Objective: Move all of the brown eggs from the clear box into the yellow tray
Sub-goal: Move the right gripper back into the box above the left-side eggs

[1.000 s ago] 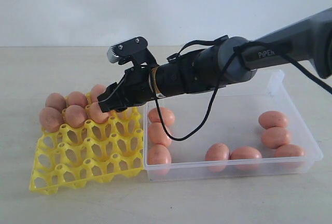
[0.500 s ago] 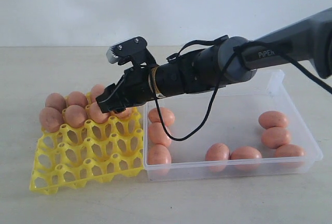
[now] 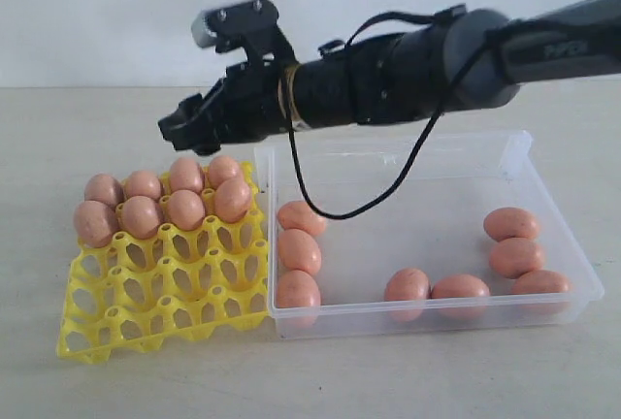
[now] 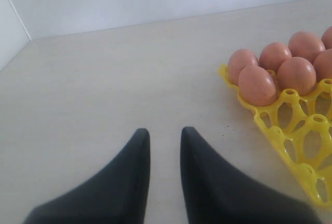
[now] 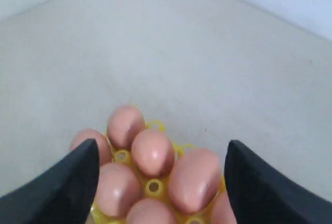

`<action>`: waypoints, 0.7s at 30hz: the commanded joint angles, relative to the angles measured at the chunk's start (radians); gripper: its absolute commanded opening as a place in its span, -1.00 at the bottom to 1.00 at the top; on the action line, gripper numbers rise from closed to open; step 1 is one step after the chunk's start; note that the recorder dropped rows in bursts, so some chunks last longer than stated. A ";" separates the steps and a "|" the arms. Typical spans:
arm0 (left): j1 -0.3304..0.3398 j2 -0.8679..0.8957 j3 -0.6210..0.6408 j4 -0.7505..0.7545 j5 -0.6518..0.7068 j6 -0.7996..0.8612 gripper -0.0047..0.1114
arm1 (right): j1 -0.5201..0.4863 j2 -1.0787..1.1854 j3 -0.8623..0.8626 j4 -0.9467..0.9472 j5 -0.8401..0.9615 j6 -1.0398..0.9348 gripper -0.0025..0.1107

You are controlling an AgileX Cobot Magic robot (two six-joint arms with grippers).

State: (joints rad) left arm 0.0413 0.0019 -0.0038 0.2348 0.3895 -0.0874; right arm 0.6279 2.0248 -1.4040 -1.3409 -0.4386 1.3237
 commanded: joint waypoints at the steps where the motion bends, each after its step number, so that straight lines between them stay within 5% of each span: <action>1: -0.005 -0.002 0.004 -0.002 -0.007 -0.002 -0.55 | 0.000 -0.152 -0.003 -0.222 -0.001 0.108 -0.37; 2: -0.005 -0.002 0.004 -0.002 -0.007 -0.002 -0.55 | 0.000 -0.183 -0.003 -0.403 -0.007 0.201 -0.91; 7: -0.005 -0.002 0.004 -0.002 -0.007 -0.002 -0.55 | 0.000 -0.210 0.058 -0.403 0.031 0.080 -0.94; 15: -0.005 -0.002 0.004 -0.002 -0.007 -0.002 -0.55 | 0.047 -0.230 0.180 -0.403 0.726 -0.079 -0.96; 19: -0.005 -0.002 0.004 -0.002 -0.007 -0.002 -0.55 | 0.099 -0.233 0.174 -0.095 0.991 -0.393 -0.96; 21: -0.005 -0.002 0.004 -0.002 -0.007 -0.002 -0.55 | 0.095 -0.233 0.157 0.254 0.995 -0.707 -0.96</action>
State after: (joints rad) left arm 0.0413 0.0019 -0.0038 0.2348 0.3895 -0.0874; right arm 0.7201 1.8036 -1.2289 -1.4685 0.4721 0.9706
